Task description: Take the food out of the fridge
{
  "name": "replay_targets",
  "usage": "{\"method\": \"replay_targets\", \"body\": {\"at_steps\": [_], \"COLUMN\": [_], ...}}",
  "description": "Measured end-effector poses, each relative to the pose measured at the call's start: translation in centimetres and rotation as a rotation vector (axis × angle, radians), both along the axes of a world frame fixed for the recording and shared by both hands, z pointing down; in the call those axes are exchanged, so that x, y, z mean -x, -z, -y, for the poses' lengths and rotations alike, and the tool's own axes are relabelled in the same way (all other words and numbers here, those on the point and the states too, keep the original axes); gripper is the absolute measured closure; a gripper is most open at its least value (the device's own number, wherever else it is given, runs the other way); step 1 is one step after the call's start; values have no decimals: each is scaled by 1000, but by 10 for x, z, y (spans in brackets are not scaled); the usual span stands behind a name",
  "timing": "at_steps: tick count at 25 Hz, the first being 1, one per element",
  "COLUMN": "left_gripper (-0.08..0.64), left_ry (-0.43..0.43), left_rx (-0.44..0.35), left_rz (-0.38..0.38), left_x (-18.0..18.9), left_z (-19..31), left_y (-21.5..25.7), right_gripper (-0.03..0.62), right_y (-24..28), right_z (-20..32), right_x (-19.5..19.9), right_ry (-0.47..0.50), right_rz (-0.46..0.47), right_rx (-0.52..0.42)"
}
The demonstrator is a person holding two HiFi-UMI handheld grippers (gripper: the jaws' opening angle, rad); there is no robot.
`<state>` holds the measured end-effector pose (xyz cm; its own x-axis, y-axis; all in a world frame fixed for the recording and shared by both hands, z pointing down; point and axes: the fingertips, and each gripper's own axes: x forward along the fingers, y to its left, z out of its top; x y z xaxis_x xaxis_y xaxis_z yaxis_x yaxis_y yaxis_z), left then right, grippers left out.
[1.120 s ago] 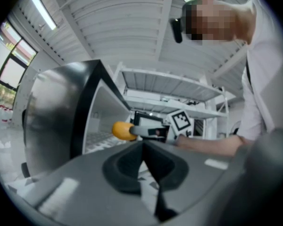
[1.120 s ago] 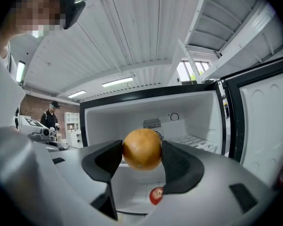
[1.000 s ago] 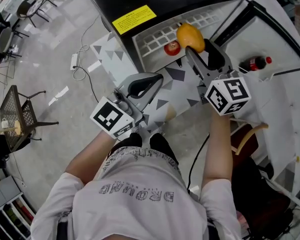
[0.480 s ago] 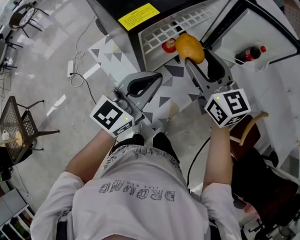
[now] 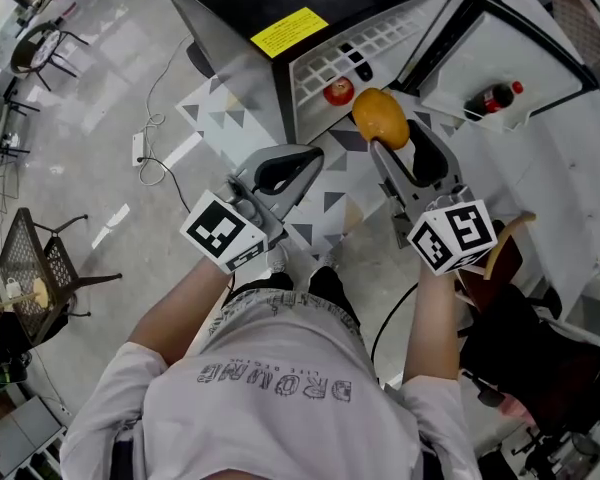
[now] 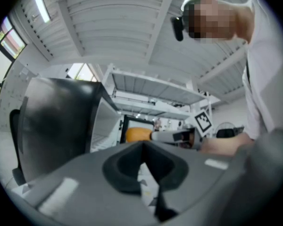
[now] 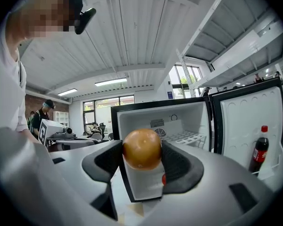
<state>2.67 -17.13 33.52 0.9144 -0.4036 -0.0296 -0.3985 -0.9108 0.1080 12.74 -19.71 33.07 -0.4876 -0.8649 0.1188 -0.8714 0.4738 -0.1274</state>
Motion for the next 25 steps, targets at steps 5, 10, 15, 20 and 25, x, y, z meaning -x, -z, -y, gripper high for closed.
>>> {"method": "replay_targets", "body": {"at_steps": [5, 10, 15, 20, 25], "left_gripper": [552, 552, 552, 552, 552], "left_ry": [-17, -33, -43, -49, -49], "left_rx": [-5, -3, -4, -2, 7], "left_rz": [-1, -2, -7, -12, -11], "left_x": [7, 13, 19, 25, 31], "left_z": [-4, -8, -9, -9, -10], "left_y": [0, -1, -1, -1, -6], "right_gripper": [333, 333, 333, 333, 333], "right_y": [1, 4, 4, 0, -4], "right_z": [-15, -28, -40, -47, -54], "right_x": [0, 4, 12, 18, 23], "right_ry": [-36, -65, -80, -90, -102], "right_rz": [0, 3, 16, 21, 28], "right_rx": [-7, -6, -1, 11, 18]}}
